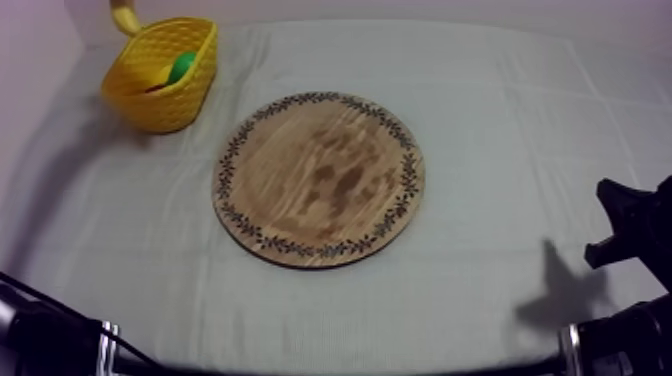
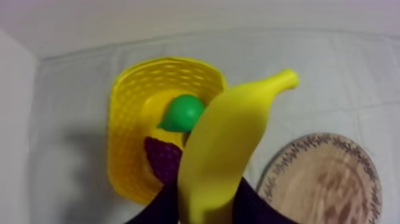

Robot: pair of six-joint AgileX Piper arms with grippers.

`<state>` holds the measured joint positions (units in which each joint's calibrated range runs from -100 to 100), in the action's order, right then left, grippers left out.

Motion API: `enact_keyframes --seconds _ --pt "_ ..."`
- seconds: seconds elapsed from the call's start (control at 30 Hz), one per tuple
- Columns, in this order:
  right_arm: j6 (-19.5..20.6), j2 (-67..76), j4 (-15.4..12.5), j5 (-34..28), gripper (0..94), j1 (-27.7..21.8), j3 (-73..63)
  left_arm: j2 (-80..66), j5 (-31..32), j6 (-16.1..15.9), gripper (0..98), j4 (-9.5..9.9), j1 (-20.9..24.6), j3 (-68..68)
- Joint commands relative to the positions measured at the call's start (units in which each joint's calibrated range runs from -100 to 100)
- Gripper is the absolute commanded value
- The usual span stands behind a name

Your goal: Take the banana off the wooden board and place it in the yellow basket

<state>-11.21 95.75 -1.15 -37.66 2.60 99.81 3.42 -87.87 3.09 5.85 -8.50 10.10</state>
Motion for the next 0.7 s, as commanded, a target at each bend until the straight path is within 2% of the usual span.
enact_keyframes --seconds 0.0,0.37,0.67 --pt "0.00 0.00 0.00 0.00 0.3 0.00 -0.03 1.00 0.20 -0.28 18.4 0.47 1.21 2.45" --pt "0.00 0.00 0.00 0.00 0.3 0.00 -0.03 10.80 6.20 -0.86 17.7 3.27 4.32 7.03" --pt "0.00 0.00 0.00 0.00 0.3 0.00 -0.03 21.08 9.79 -0.29 16.4 3.74 4.45 8.57"
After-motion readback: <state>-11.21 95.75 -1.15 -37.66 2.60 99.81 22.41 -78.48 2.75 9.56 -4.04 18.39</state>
